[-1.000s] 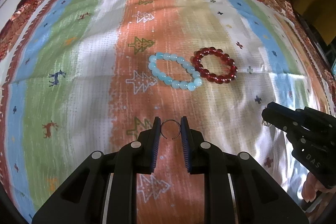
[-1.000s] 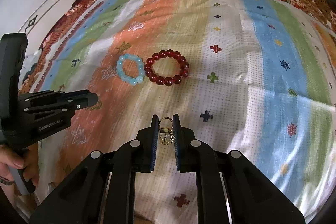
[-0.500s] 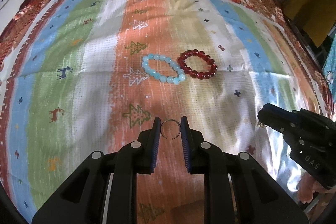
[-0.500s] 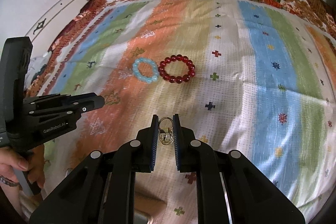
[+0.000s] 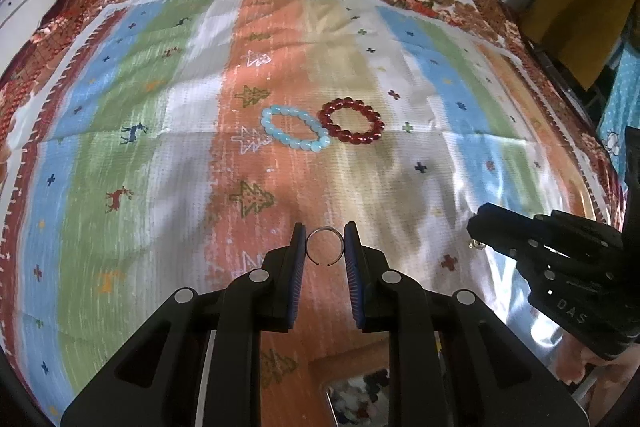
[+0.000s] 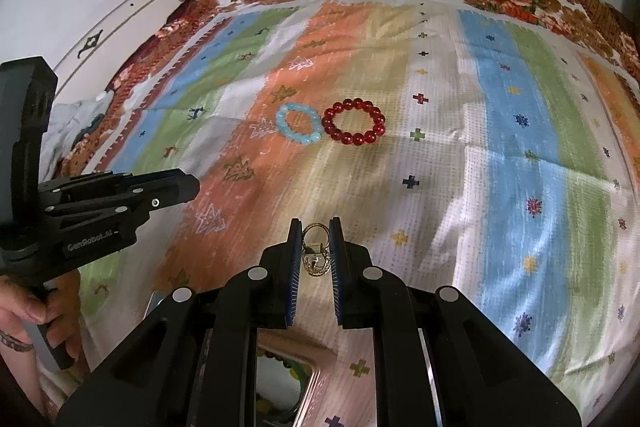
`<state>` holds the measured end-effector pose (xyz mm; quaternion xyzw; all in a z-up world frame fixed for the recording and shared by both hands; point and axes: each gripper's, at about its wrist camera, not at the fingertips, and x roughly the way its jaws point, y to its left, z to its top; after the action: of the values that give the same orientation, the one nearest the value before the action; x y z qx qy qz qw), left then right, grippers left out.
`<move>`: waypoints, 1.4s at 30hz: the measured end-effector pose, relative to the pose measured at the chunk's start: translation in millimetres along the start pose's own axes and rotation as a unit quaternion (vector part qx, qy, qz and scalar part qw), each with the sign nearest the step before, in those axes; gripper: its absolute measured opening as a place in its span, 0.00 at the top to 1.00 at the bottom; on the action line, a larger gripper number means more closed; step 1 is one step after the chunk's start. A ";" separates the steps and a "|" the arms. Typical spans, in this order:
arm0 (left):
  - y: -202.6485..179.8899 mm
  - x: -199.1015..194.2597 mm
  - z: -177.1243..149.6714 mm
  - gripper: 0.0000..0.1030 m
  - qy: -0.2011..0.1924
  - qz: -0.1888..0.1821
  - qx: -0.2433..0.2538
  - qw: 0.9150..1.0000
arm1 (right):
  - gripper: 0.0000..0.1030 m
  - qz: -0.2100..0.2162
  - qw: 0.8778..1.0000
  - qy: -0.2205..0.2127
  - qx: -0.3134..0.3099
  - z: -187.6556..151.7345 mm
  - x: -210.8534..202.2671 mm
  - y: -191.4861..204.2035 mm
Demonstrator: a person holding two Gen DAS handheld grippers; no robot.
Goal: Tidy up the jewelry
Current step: 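Carry ring and earring back over the silver tin with both tools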
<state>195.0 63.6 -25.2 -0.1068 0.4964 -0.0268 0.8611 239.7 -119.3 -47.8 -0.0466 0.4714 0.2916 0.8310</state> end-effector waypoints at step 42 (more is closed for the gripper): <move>-33.8 -61.1 -81.6 0.82 -0.027 -0.033 0.038 0.998 | 0.86 0.030 0.999 -0.009 -0.036 -70.3 -50.8 37.4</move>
<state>96.0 27.1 -5.8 -0.0911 0.4675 -0.0713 0.8764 147.2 -135.5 -37.9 -0.0596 0.4541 0.3331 0.8242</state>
